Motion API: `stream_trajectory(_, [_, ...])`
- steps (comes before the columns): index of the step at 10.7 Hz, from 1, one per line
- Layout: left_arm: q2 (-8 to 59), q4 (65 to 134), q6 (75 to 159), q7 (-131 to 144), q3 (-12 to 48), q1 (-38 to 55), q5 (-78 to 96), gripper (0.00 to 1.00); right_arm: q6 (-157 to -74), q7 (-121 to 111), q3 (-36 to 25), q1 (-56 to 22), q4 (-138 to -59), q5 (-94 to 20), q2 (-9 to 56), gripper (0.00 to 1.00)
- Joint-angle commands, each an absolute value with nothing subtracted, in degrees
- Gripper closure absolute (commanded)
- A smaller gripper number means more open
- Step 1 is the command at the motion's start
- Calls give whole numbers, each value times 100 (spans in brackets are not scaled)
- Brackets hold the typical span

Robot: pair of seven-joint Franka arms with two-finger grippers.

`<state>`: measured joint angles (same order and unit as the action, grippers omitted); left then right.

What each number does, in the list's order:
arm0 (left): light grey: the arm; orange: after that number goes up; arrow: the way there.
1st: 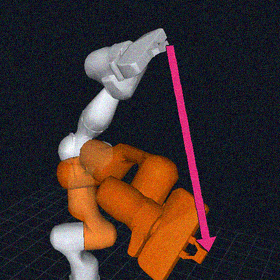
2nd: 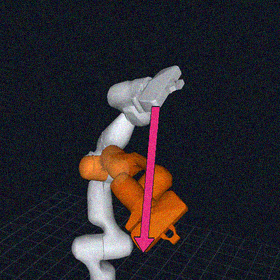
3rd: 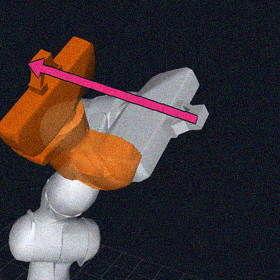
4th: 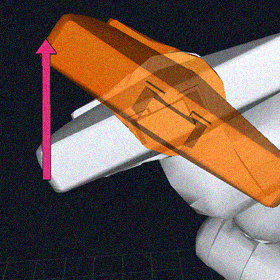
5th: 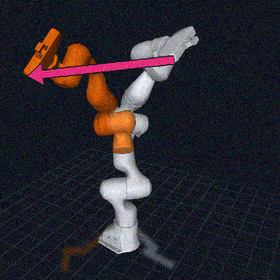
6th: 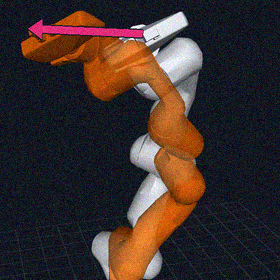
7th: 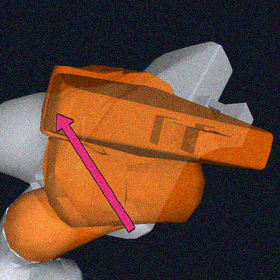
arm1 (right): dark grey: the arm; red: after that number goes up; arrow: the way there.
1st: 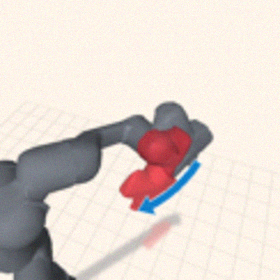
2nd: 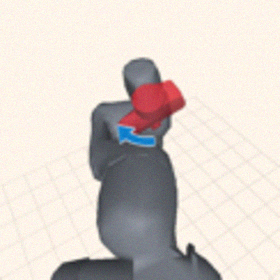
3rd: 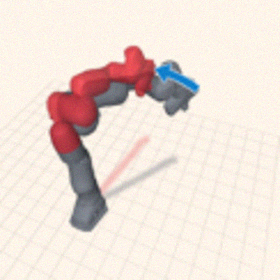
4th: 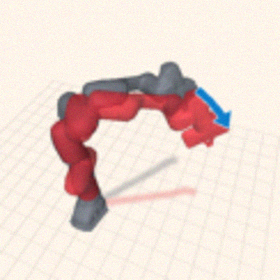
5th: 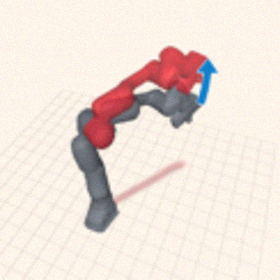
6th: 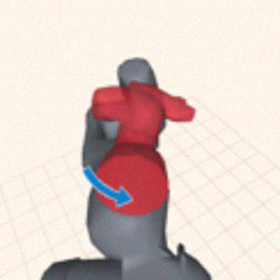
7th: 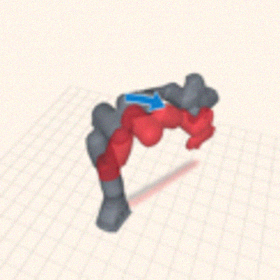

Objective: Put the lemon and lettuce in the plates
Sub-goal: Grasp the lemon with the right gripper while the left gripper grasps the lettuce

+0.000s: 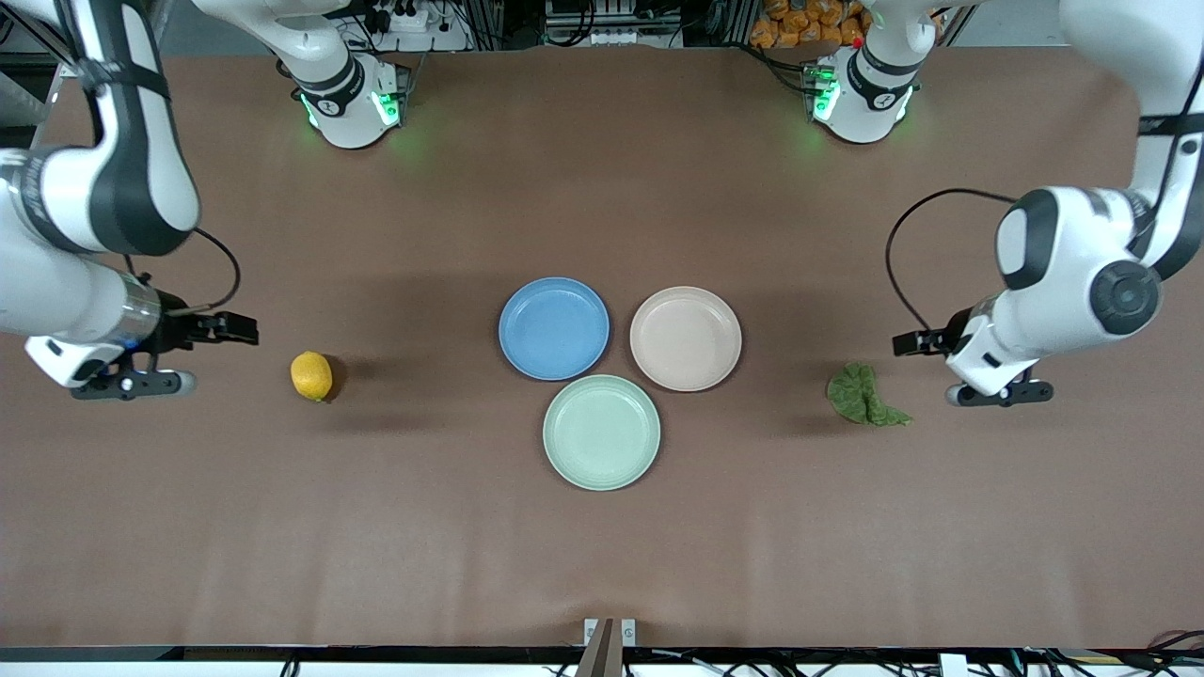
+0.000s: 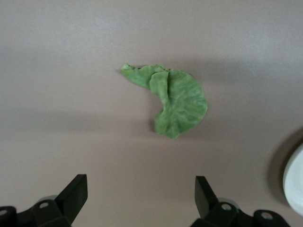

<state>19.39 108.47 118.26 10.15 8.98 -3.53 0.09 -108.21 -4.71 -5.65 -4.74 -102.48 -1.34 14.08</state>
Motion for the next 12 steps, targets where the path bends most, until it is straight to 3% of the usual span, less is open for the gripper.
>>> stream_trajectory(1, [2406, 10793, 12277, 1747, 905, -1, -385, 0, -11563, -448, -562, -536, -10773, -211, 1546, 0])
stream_trajectory(3, [2671, 10767, 12480, 2038, 914, 79, -545, 0, -12545, -448, -562, -545, -11405, -211, 1634, 0])
stream_trajectory(8, [3251, 10732, 13094, 2074, 896, 44, -545, 0, -13585, -466, -554, -676, -11952, -211, 2030, 0])
stream_trajectory(10, [3349, 10731, 13201, 2066, 879, 44, -597, 18, -14017, -466, -545, -720, -12146, -211, 2188, 0])
stream_trajectory(12, [3349, 10731, 13201, 2065, 861, 18, -624, 51, -14456, -492, -545, -729, -12295, -211, 2354, 0])
